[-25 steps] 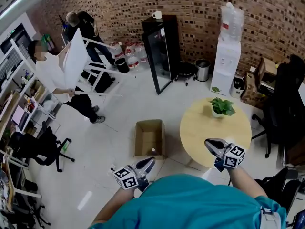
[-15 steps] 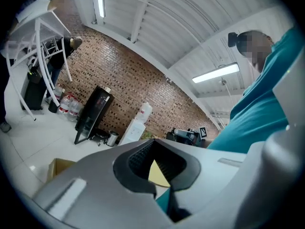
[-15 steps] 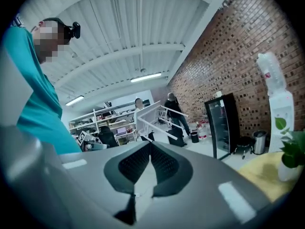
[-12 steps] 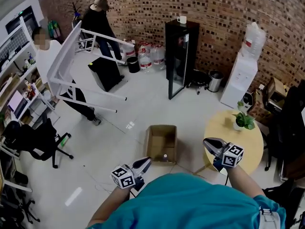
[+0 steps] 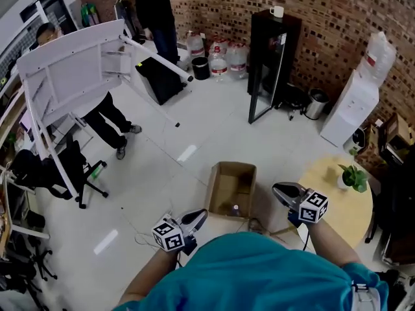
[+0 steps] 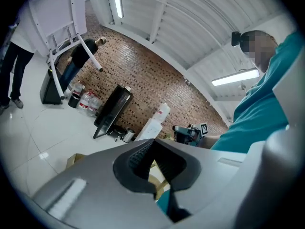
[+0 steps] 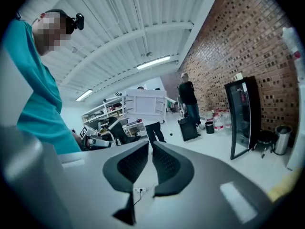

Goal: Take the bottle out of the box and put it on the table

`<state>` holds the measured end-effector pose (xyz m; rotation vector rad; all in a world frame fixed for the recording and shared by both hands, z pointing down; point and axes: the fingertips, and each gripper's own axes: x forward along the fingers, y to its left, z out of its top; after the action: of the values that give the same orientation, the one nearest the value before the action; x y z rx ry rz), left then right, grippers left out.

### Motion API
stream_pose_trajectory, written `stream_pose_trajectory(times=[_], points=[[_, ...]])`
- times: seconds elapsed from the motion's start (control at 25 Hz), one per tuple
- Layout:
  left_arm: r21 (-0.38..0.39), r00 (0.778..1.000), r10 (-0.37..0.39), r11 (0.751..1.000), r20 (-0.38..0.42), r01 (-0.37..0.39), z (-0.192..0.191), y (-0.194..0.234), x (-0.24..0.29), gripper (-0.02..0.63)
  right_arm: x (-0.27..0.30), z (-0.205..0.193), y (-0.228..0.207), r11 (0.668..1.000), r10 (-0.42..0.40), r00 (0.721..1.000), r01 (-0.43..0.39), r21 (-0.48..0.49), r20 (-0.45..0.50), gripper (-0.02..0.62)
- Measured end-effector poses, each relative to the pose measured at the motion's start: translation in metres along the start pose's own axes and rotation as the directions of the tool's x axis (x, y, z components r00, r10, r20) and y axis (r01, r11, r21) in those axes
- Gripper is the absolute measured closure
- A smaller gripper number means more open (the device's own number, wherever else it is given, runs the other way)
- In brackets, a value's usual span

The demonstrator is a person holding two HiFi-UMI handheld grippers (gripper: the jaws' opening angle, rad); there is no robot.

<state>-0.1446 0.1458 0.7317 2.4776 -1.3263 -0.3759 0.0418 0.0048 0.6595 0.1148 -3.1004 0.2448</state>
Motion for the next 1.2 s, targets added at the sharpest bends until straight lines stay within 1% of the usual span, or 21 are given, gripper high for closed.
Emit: stream_pose_trajectory(times=[0.08, 0.16, 0.28, 0.36, 0.44, 0.56, 0.68, 0.84, 0.92, 1.0, 1.12, 1.2], points=[[-0.006, 0.998, 0.060, 0.998, -0.009, -0.060, 0.004, 0.009, 0.042, 0.606, 0.001, -0.001, -0.050, 0.998, 0.058, 0.998, -0.058, -0.002, -0.008, 0.565], [-0.012, 0.992, 0.127, 0.992, -0.020, -0.127, 0.008, 0.016, 0.088, 0.606, -0.001, -0.002, -0.099, 0.992, 0.130, 0.991, -0.130, -0.003, -0.027, 0.563], [-0.021, 0.980, 0.193, 0.981, -0.045, -0.194, 0.012, 0.030, 0.162, 0.606, -0.003, 0.001, -0.166, 0.973, 0.230, 0.972, -0.230, 0.004, -0.050, 0.558], [-0.045, 0.972, 0.228, 0.972, -0.053, -0.231, 0.015, 0.044, 0.208, 0.606, -0.001, 0.005, -0.209, 0.961, 0.278, 0.959, -0.278, 0.013, -0.063, 0.557], [-0.069, 0.964, 0.259, 0.962, -0.067, -0.263, 0.021, 0.051, 0.242, 0.606, 0.004, 0.006, -0.241, 0.948, 0.317, 0.945, -0.316, 0.032, -0.077, 0.557], [-0.057, 0.955, 0.272, 0.958, -0.116, -0.280, 0.031, 0.061, 0.269, 0.606, 0.021, 0.001, -0.272, 0.935, 0.353, 0.930, -0.348, 0.065, -0.102, 0.555], [-0.069, 0.949, 0.284, 0.953, -0.136, -0.295, 0.030, 0.082, 0.278, 0.606, 0.040, -0.007, -0.295, 0.934, 0.358, 0.925, -0.351, 0.074, -0.130, 0.552], [-0.114, 0.938, 0.302, 0.940, -0.168, -0.322, 0.018, 0.123, 0.266, 0.606, 0.078, -0.030, -0.304, 0.938, 0.346, 0.919, -0.340, 0.062, -0.188, 0.549], [-0.115, 0.942, 0.269, 0.948, -0.201, -0.296, 0.018, 0.151, 0.265, 0.606, 0.104, -0.036, -0.311, 0.945, 0.326, 0.917, -0.320, 0.067, -0.229, 0.546], [-0.149, 0.944, 0.223, 0.953, -0.245, -0.264, 0.024, 0.178, 0.272, 0.606, 0.129, -0.035, -0.324, 0.954, 0.299, 0.911, -0.281, 0.102, -0.285, 0.541], [-0.229, 0.933, 0.162, 0.943, -0.322, -0.243, 0.035, 0.223, 0.284, 0.606, 0.168, -0.042, -0.346, 0.962, 0.257, 0.893, -0.198, 0.190, -0.369, 0.532], [-0.243, 0.921, 0.131, 0.942, -0.368, -0.231, 0.026, 0.258, 0.283, 0.606, 0.198, -0.065, -0.357, 0.963, 0.238, 0.879, -0.157, 0.221, -0.414, 0.525]])
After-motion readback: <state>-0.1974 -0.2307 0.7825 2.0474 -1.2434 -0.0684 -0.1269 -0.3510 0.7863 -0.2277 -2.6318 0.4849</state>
